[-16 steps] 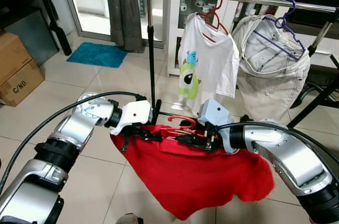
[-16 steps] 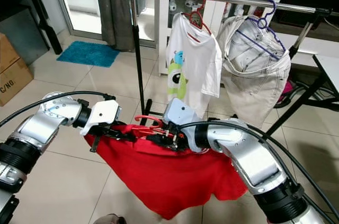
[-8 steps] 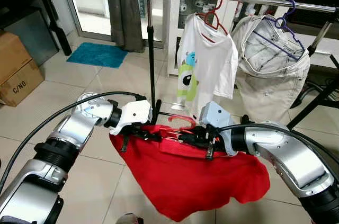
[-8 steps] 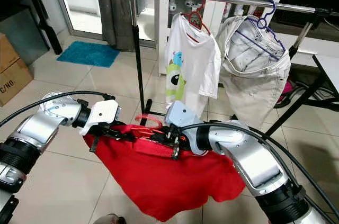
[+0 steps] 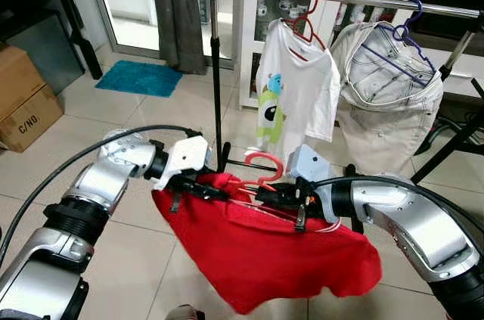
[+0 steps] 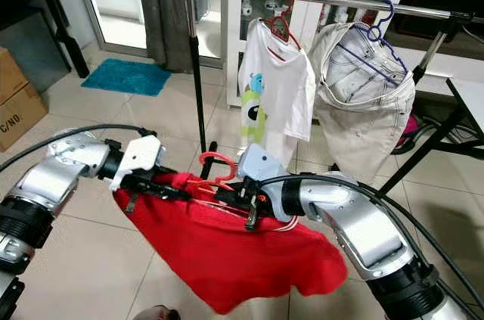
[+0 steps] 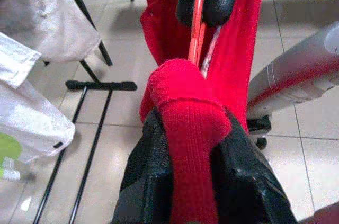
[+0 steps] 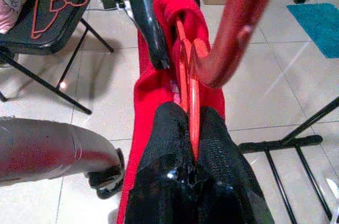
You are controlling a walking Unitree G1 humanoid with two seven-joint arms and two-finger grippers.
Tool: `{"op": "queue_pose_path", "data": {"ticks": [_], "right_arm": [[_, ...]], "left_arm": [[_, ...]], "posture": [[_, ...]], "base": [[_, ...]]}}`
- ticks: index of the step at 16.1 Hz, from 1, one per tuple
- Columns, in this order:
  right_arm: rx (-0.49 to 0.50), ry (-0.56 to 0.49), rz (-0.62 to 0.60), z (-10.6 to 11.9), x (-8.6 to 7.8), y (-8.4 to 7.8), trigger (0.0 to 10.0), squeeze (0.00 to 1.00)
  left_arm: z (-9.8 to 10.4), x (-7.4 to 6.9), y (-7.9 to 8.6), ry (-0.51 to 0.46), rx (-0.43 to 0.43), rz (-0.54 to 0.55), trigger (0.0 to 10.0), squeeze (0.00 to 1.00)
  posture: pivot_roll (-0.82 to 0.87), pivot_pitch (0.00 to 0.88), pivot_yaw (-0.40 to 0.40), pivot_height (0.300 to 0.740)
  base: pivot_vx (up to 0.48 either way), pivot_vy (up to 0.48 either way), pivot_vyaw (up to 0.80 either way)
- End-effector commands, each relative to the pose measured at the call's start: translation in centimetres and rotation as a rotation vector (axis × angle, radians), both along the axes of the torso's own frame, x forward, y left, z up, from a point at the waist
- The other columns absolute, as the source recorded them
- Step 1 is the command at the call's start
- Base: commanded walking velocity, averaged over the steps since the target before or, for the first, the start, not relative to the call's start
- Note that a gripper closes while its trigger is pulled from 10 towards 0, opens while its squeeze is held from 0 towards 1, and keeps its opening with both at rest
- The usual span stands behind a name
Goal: Hang hanger
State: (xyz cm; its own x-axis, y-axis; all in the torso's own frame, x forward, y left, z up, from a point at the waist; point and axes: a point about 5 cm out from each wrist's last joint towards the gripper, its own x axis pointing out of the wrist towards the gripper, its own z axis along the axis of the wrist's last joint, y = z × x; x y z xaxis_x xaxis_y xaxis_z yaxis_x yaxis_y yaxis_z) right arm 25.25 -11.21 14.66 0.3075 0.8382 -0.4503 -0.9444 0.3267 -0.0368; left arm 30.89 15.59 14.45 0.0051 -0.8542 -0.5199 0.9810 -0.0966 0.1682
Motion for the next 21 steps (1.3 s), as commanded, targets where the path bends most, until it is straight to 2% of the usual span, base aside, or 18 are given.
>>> {"op": "queue_pose_path", "data": {"ticks": [1, 5, 7, 8, 9, 11, 12, 13, 14, 15, 16, 17, 18, 19, 20, 21], "right_arm": [[-0.008, 0.007, -0.01, -0.1, 0.0, -0.5, 0.0, 0.0], [-0.007, 0.034, -0.046, -0.6, 0.0, -1.0, 0.0, 0.0], [0.013, 0.031, -0.099, -0.9, 0.2, -1.3, 0.0, 0.0], [0.021, 0.031, -0.112, -1.0, 0.2, -1.4, 0.0, 0.0], [0.051, 0.03, -0.148, -1.1, 0.2, -1.3, 0.0, 0.0], [0.105, 0.03, -0.277, -1.6, 0.4, -1.5, 0.0, 0.0], [0.11, 0.013, -0.342, -1.9, 0.6, -1.8, 0.0, 0.0], [0.146, 0.004, -0.43, -2.2, 1.0, -2.0, 0.0, 0.0], [0.176, -0.002, -0.494, -2.3, 1.2, -2.2, 0.0, 0.0], [0.209, -0.007, -0.539, -2.4, 1.3, -2.1, 0.0, 0.0], [0.257, -0.011, -0.623, -2.6, 1.5, -2.0, 0.0, 0.0], [0.277, -0.012, -0.673, -2.9, 1.6, -1.9, 0.0, 0.0], [0.299, -0.016, -0.772, -3.2, 1.8, -2.1, 0.0, 0.0], [0.315, -0.013, -0.849, -3.4, 2.0, -2.3, 0.0, 0.0], [0.306, -0.028, -0.897, -3.4, 2.2, -2.3, 4.5, 0.0], [0.287, -0.048, -0.921, -3.4, 2.4, -2.3, 7.9, 0.0]], "left_arm": [[1.6, 0.1, 0.1, -0.045, -0.061, -0.006, 10.0, 1.0], [2.9, -0.6, 1.4, -0.035, -0.107, 0.014, 10.0, 1.0], [3.4, -0.7, 1.6, -0.029, -0.197, 0.077, 10.0, 1.0], [3.4, -0.7, 1.7, -0.029, -0.215, 0.094, 10.0, 1.0], [3.6, -0.6, 1.9, -0.043, -0.262, 0.152, 10.0, 1.0], [3.7, 0.3, 2.9, -0.142, -0.323, 0.405, 10.0, 1.0], [3.8, 0.4, 3.3, -0.174, -0.351, 0.507, 10.0, 1.0], [3.7, 0.0, 3.3, -0.162, -0.409, 0.585, 10.0, 1.0], [3.3, -0.2, 3.4, -0.162, -0.414, 0.663, 10.0, 0.87], [2.9, -0.5, 3.3, -0.156, -0.443, 0.717, 10.0, 0.13], [2.0, -1.1, 3.2, -0.148, -0.467, 0.83, 10.0, 0.0], [1.3, -1.5, 3.2, -0.145, -0.467, 0.914, 10.0, 0.0], [0.2, -2.3, 3.2, -0.147, -0.466, 1.02, 10.0, 0.0], [-0.3, -2.9, 3.0, -0.152, -0.481, 1.069, 10.0, 0.0], [-0.6, -3.0, 2.9, -0.181, -0.449, 1.116, 10.0, 0.0], [-0.7, -2.8, 2.9, -0.21, -0.428, 1.139, 10.0, 0.0]], "posture": [[-0.11, 0.0, -0.01, 0.74], [-0.1, 0.0, -0.013, 0.74], [-0.1, 0.0, -0.015, 0.74], [-0.1, 0.0, -0.016, 0.74], [-0.1, 0.0, -0.014, 0.74], [-0.09, 0.0, -0.013, 0.74], [-0.09, 0.0, -0.012, 0.74], [-0.09, 0.0, -0.009, 0.74], [-0.09, 0.0, -0.006, 0.74], [-0.09, 0.0, -0.004, 0.74], [-0.09, 0.0, -0.001, 0.74], [-0.08, 0.0, 0.002, 0.74], [-0.08, 0.0, 0.002, 0.74], [-0.08, 0.0, 0.001, 0.74], [-0.08, 0.0, 0.001, 0.74], [-0.08, 0.0, 0.001, 0.74]], "base": [[0.0, 0.0, 0.0], [0.0, 0.0, 0.0], [0.0, 0.0, 0.0], [0.0, 0.0, 0.0], [0.0, 0.0, 0.0], [0.0, 0.0, 0.0], [0.0, 0.0, 0.0], [0.0, 0.0, 0.0], [0.0, 0.0, 0.0], [0.0, 0.0, 0.0], [0.0, 0.0, 0.0], [0.0, 0.0, 0.0], [0.0, 0.0, 0.0], [0.0, 0.0, 0.0], [0.0, 0.0, 0.0], [0.0, 0.0, 0.0]]}}
